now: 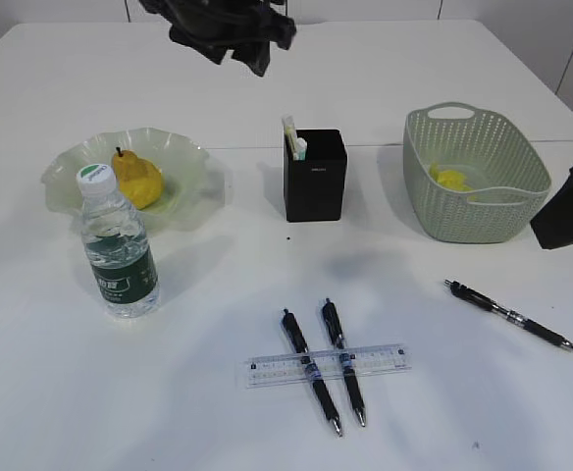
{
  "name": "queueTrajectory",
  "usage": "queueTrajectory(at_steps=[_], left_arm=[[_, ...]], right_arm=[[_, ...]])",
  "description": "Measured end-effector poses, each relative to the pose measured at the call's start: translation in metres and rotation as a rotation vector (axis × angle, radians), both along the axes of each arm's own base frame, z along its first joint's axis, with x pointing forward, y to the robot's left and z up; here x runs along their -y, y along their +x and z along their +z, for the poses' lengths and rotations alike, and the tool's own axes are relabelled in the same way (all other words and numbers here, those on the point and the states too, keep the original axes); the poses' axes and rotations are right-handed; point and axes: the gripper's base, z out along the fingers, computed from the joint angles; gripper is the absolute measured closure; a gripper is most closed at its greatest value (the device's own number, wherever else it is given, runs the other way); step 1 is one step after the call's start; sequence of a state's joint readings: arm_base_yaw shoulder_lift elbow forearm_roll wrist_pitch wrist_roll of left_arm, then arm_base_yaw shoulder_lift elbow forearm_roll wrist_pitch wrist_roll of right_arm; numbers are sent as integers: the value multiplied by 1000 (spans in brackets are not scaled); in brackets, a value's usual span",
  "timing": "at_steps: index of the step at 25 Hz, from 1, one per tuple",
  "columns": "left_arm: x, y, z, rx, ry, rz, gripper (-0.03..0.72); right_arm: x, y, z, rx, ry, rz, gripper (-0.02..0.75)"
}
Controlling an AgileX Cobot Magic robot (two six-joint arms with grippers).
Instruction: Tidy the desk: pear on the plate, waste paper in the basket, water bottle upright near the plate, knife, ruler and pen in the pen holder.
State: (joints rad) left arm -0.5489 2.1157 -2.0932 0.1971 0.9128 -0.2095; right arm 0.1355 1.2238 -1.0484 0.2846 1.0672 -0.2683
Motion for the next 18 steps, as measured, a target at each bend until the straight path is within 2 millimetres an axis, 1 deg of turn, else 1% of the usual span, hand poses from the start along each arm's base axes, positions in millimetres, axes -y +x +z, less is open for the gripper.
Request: queueTrajectory(at_steps=[2,3,5,7,10,11,15,17,18], left_arm=[[-18,1,7,-29,4,41,291],[-30,4,8,-53,5,73,291],[-59,9,14,-100,-22,141,291],[-93,14,22,-143,-85,212,291],[-140,15,40,-152,-146,288,291],[-154,14,45,-150,-155,314,291],[-198,3,72,-111,-183,399,291],[-214,-5,84,-86,-192,430,291],[-220,-8,86,-84,-193,445,291]], right_arm=[[0,0,0,-2,0,1,421],[0,0,0,-5,-1,2,421],[0,-1,-1,-14,-2,4,421],[0,-2,-1,-26,-3,8,421],[0,-3,-1,-38,-5,11,421],[0,-3,-1,-38,-5,11,421],[0,-3,-1,-38,-6,11,421],[0,-3,-1,-37,-8,11,421],[0,-3,-1,-37,-10,11,421]])
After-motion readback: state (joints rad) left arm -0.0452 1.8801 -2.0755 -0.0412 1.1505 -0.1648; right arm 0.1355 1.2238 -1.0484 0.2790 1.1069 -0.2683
